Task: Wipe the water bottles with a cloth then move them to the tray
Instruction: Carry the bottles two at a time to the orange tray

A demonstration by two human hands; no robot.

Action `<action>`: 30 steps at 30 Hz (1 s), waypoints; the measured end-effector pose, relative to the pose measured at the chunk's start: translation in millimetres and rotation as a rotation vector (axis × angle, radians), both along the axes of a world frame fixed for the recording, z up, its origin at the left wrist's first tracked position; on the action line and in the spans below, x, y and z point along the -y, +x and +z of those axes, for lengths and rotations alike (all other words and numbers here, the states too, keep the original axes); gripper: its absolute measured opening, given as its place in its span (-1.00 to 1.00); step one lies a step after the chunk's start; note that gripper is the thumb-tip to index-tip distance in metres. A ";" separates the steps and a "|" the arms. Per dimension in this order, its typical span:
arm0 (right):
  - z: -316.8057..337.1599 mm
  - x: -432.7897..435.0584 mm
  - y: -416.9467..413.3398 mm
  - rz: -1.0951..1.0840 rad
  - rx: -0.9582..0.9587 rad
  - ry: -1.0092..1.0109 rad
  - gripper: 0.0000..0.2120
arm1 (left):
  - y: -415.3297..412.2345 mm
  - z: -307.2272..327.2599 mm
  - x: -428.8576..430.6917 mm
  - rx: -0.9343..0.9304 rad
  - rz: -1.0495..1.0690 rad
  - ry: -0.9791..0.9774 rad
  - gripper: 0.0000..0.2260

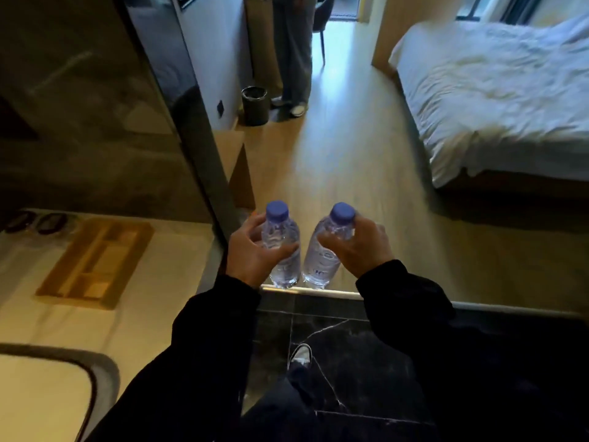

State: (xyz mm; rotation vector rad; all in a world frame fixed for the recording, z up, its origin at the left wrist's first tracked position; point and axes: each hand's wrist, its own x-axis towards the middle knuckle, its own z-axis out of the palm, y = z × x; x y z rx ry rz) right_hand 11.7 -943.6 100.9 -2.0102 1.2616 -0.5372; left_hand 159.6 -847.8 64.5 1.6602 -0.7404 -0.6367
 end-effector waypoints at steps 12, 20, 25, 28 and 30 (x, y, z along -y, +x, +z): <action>7.8 193.6 75.7 -0.055 -0.002 0.017 -0.63 | 72.5 4.9 199.7 0.020 -0.033 0.002 -0.49; -9.2 321.5 138.1 0.066 0.038 0.038 -0.62 | 126.3 -10.8 317.0 0.059 0.077 0.041 -0.50; -5.8 411.8 197.6 0.223 0.096 0.056 -0.63 | 163.1 -7.5 391.3 0.003 0.258 0.063 -0.51; -4.8 457.2 236.8 0.357 0.126 0.055 -0.63 | 182.5 -4.7 422.3 0.018 0.381 0.055 -0.50; -6.2 479.5 264.9 0.441 0.124 0.053 -0.64 | 193.0 0.3 437.1 -0.002 0.471 0.053 -0.55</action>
